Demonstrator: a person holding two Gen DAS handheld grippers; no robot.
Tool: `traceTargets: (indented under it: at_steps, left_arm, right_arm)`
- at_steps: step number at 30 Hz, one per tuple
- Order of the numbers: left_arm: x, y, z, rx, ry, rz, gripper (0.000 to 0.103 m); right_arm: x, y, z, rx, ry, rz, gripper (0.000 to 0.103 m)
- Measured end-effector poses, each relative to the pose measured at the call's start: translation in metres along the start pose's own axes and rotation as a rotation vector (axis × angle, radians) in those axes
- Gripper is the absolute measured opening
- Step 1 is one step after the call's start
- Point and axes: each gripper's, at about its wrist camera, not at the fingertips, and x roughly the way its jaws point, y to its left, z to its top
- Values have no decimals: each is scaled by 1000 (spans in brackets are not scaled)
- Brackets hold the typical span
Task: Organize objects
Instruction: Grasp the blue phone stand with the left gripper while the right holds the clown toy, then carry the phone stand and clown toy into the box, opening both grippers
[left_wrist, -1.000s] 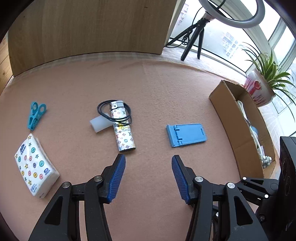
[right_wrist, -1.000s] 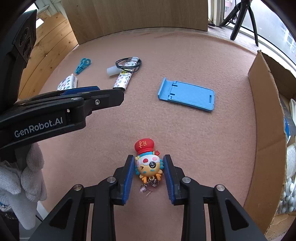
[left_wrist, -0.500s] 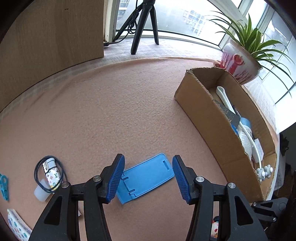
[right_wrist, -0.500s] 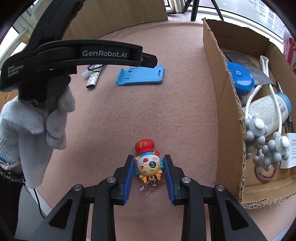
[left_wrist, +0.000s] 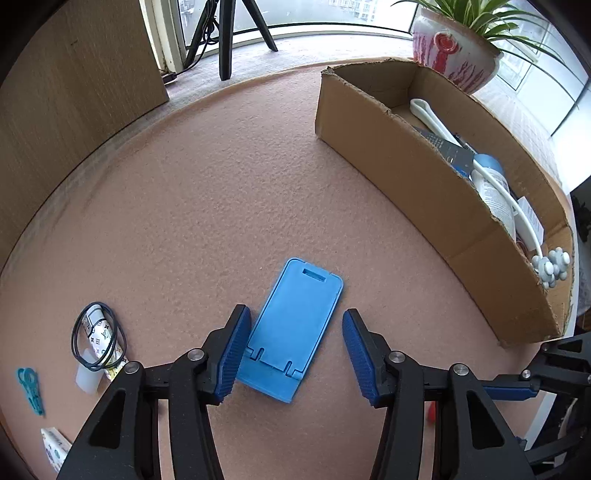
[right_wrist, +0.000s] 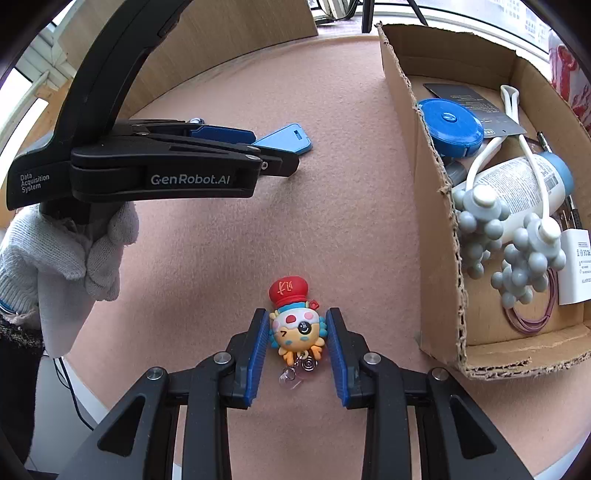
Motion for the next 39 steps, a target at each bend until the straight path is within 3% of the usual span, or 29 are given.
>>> traceTargets:
  at_steps: [3,9,22,32,39]
  left_arm:
    - [-2,-3,-2,-5,-7,1,44]
    - [-10,0,-15,-75,-34,-6,40]
    - [-48,25,-58,-325,-101,-80,39]
    - [-86,9,-38,-343,-196,-109,39]
    - [-100,-23,2,-292,-257,-133,40]
  right_arm:
    - [-1,1,-2,0,-2,-6,29]
    - [-5,-1,-7,18,-9,-1,28]
    - [-46,-13,-25,2,-77,55,28]
    - [-102,-29,-13,28,-201,67,28]
    - [-138,-57,-12,72,-297,39,28]
